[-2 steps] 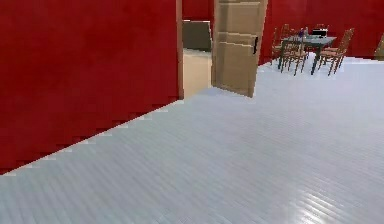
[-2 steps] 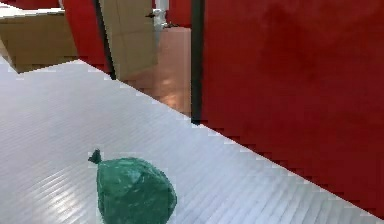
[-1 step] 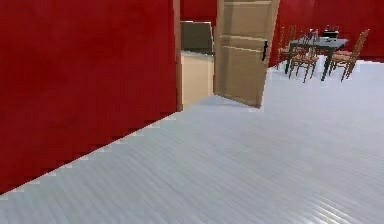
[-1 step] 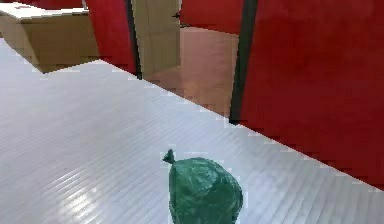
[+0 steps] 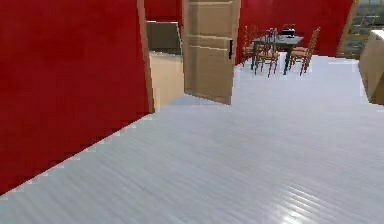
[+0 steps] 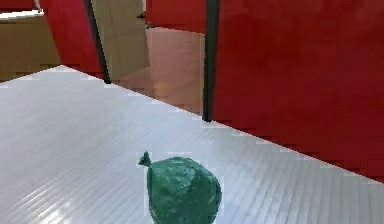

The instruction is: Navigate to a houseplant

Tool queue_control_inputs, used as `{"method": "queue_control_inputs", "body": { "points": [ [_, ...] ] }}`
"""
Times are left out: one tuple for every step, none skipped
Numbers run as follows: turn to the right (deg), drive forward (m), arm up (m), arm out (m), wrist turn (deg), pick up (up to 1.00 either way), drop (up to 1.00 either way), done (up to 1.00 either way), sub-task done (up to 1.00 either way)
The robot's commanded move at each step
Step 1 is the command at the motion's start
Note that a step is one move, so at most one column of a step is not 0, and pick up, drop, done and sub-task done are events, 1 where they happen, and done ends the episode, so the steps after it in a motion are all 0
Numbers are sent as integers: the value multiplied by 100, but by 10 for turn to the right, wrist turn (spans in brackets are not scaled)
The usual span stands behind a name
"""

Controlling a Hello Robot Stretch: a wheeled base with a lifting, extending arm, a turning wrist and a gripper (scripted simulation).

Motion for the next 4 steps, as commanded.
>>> {"method": "queue_control_inputs", "body": {
  "points": [
    [0,100,0,0,0,0,0,0,0],
    [0,100,0,0,0,0,0,0,0],
    [60,0,0,0,0,0,0,0,0],
    [0,55,0,0,0,0,0,0,0]
  ]
}}
